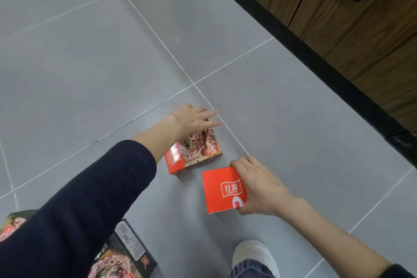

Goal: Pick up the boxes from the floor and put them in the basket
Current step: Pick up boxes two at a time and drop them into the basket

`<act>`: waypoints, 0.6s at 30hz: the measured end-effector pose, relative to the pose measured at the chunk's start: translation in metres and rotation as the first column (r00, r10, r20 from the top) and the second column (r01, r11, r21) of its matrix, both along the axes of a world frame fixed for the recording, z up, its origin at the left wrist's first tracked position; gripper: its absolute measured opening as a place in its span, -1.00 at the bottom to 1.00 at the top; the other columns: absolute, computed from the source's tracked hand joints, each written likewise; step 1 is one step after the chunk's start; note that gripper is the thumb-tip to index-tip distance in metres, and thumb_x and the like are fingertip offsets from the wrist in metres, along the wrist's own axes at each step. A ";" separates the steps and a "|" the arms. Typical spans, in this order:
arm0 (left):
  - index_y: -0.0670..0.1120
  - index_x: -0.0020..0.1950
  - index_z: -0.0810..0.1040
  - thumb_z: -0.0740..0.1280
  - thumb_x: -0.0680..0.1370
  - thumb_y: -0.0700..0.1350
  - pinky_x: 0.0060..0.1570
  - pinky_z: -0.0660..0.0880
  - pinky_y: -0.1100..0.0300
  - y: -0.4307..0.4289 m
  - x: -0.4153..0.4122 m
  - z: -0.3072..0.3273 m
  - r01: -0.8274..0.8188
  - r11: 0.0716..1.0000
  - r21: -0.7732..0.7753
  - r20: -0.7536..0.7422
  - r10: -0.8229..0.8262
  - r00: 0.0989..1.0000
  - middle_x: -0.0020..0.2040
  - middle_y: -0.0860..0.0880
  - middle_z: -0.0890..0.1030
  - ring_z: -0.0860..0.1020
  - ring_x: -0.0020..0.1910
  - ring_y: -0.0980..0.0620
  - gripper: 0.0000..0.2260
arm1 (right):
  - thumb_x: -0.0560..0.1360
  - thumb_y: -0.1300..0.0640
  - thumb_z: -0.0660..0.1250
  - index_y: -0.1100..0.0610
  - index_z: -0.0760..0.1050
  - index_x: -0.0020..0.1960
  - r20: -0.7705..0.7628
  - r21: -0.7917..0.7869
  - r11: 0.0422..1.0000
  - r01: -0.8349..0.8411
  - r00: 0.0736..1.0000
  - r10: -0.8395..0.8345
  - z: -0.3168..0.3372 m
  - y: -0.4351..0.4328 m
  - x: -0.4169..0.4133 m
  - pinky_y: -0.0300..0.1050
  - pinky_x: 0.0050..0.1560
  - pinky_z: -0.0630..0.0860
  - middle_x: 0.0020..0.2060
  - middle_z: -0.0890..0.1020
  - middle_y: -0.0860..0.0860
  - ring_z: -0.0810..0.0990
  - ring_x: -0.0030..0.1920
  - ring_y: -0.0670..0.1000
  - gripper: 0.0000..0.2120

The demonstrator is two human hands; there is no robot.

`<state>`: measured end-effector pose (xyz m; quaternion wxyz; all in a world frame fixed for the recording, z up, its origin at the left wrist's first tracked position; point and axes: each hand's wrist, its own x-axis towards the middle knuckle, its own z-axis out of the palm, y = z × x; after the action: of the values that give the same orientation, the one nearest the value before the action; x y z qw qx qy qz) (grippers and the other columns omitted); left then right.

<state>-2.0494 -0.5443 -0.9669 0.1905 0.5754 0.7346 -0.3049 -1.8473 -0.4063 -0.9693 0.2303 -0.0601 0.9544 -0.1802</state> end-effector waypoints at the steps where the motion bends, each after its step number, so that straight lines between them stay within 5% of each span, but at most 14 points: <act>1: 0.06 0.53 -0.16 0.41 0.46 -0.12 0.34 0.30 0.05 0.010 0.002 -0.004 0.040 0.997 -0.059 0.003 -0.039 0.999 0.56 -0.07 -0.12 0.04 0.52 -0.05 -0.13 | 0.18 -0.14 0.44 0.08 0.31 0.18 -0.002 -0.004 1.000 0.000 1.000 0.000 -0.001 0.001 0.000 -0.09 -0.01 0.46 0.02 0.43 -0.04 0.36 0.01 -0.01 -0.33; 4: -0.11 0.46 0.16 0.20 0.57 -0.24 0.34 0.27 0.08 0.027 0.010 -0.009 0.090 0.991 -0.102 0.022 -0.089 0.996 0.49 -0.12 0.19 0.17 0.48 -0.05 -0.52 | 0.20 -0.15 0.44 0.07 0.29 0.19 -0.012 -0.011 1.000 -0.007 1.000 0.007 -0.002 0.002 0.000 -0.15 -0.04 0.41 0.04 0.43 -0.04 0.37 0.03 -0.01 -0.33; 6: -0.17 0.34 0.29 0.26 0.53 -0.24 0.32 0.27 0.09 0.027 0.009 -0.006 0.119 0.990 -0.069 0.016 -0.118 0.993 0.34 -0.12 0.40 0.32 0.38 -0.08 -0.61 | 0.22 -0.15 0.44 0.07 0.28 0.22 -0.018 -0.013 1.000 -0.013 1.000 0.013 0.000 0.002 0.000 -0.17 -0.06 0.35 0.07 0.42 -0.03 0.37 0.07 0.01 -0.32; 9: -0.14 0.26 0.35 0.51 0.34 -0.05 0.34 0.28 0.10 0.010 0.002 -0.004 0.125 0.987 -0.101 -0.015 -0.127 0.992 0.23 -0.09 0.50 0.44 0.27 -0.09 -0.42 | 0.24 -0.15 0.44 0.07 0.27 0.25 -0.016 -0.005 1.000 -0.019 1.000 0.019 0.003 0.003 0.001 -0.19 -0.09 0.30 0.10 0.42 -0.04 0.38 0.10 0.01 -0.31; 14: -0.15 0.21 0.33 0.46 0.34 0.15 0.23 0.33 0.09 -0.043 0.002 0.011 0.018 0.998 -0.062 -0.070 -0.022 0.997 0.16 -0.07 0.48 0.44 0.17 -0.09 -0.39 | 0.21 -0.13 0.45 0.07 0.29 0.24 -0.014 -0.009 1.000 0.000 1.000 0.000 0.003 0.002 0.002 -0.18 -0.12 0.29 0.09 0.43 -0.04 0.38 0.07 0.01 -0.30; 18: -0.14 -0.07 0.44 0.58 -0.01 0.22 -0.23 0.48 0.11 -0.097 0.017 0.024 -0.062 0.978 0.199 -0.118 0.087 0.989 -0.14 -0.07 0.52 0.51 -0.18 -0.07 -0.29 | 0.19 -0.13 0.45 0.06 0.28 0.25 0.000 -0.016 0.999 0.044 0.999 -0.044 0.005 0.000 0.001 -0.12 -0.04 0.44 0.09 0.43 -0.05 0.38 0.10 0.00 -0.29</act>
<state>-2.0329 -0.6409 -0.9427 0.0981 0.5429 0.7925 -0.2599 -1.8460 -0.4064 -0.9641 0.2253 -0.0410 0.9541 -0.1928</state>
